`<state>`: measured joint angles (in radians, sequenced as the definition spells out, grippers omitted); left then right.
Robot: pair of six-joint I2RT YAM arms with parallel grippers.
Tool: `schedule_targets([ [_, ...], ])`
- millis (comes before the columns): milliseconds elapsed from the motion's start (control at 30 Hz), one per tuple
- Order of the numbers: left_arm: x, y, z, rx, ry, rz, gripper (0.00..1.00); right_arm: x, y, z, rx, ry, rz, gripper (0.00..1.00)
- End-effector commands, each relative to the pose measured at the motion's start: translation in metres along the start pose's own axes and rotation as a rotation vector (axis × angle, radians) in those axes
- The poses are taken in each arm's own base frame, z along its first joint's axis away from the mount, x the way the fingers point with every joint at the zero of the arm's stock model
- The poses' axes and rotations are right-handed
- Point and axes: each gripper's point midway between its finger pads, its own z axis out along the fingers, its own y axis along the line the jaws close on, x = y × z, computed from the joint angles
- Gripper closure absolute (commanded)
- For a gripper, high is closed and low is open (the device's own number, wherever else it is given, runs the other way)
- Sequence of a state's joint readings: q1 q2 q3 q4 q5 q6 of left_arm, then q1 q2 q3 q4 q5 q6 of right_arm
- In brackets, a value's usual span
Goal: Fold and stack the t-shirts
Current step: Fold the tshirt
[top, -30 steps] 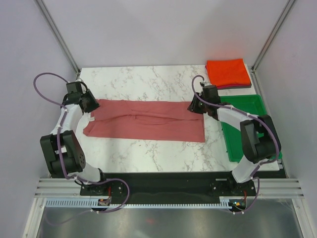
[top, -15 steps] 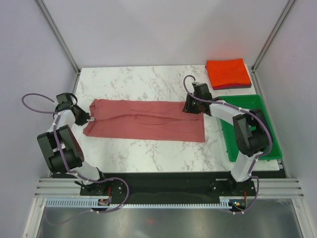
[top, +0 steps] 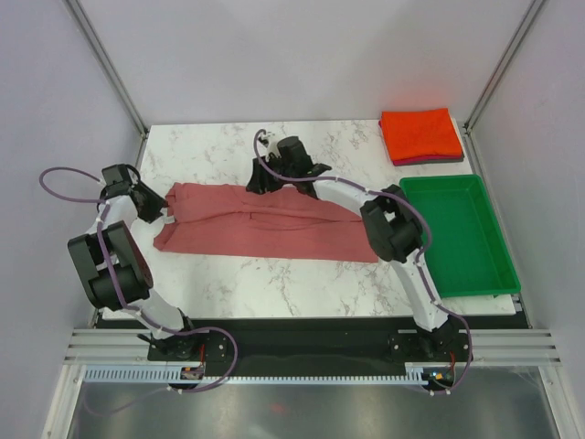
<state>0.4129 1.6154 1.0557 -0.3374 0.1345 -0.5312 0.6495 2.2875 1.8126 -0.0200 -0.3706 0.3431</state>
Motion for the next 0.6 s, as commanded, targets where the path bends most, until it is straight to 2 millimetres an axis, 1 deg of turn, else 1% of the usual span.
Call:
schedule_targets([
  [0, -0.005, -0.021, 0.009, 0.092, 0.028, 0.01, 0.58, -0.013, 0.019, 0.03, -0.103, -0.03, -0.083, 0.45],
  [33, -0.004, -0.024, 0.011, 0.106, 0.037, 0.019, 0.58, -0.015, 0.02, 0.036, -0.107, -0.038, -0.093, 0.45],
  [67, 0.0, -0.031, 0.015, 0.126, 0.054, 0.033, 0.58, -0.018, 0.021, 0.049, -0.105, -0.054, -0.101, 0.45],
  [100, 0.001, -0.035, 0.017, 0.137, 0.06, 0.043, 0.59, -0.016, 0.021, 0.055, -0.107, -0.054, -0.101, 0.45],
  [133, 0.004, -0.039, 0.019, 0.143, 0.07, 0.058, 0.59, -0.015, 0.021, 0.06, -0.11, -0.057, -0.101, 0.45],
  [167, 0.003, -0.04, 0.02, 0.145, 0.069, 0.058, 0.59, -0.016, 0.023, 0.069, -0.122, -0.078, -0.103, 0.45],
  [233, 0.005, -0.042, 0.023, 0.155, 0.074, 0.059, 0.59, -0.016, 0.024, 0.076, -0.135, -0.102, -0.108, 0.44],
  [267, 0.007, -0.044, 0.024, 0.165, 0.082, 0.063, 0.59, -0.01, 0.025, 0.082, -0.143, -0.101, -0.112, 0.43],
  [333, 0.01, -0.044, 0.03, 0.166, 0.09, 0.077, 0.6, -0.008, 0.029, 0.087, -0.154, -0.109, -0.123, 0.43],
  [400, 0.011, -0.04, 0.034, 0.156, 0.094, 0.086, 0.61, -0.001, 0.033, 0.095, -0.174, -0.102, -0.13, 0.43],
  [433, 0.01, -0.04, 0.034, 0.152, 0.091, 0.088, 0.62, 0.005, 0.034, 0.1, -0.178, -0.094, -0.131, 0.42],
  [467, 0.01, -0.04, 0.034, 0.15, 0.087, 0.092, 0.63, 0.002, 0.037, 0.101, -0.187, -0.104, -0.137, 0.43],
  [500, 0.01, -0.04, 0.034, 0.149, 0.085, 0.093, 0.64, 0.004, 0.038, 0.103, -0.189, -0.106, -0.143, 0.43],
  [567, 0.009, -0.041, 0.034, 0.151, 0.082, 0.099, 0.65, 0.005, 0.04, 0.107, -0.194, -0.114, -0.148, 0.44],
])
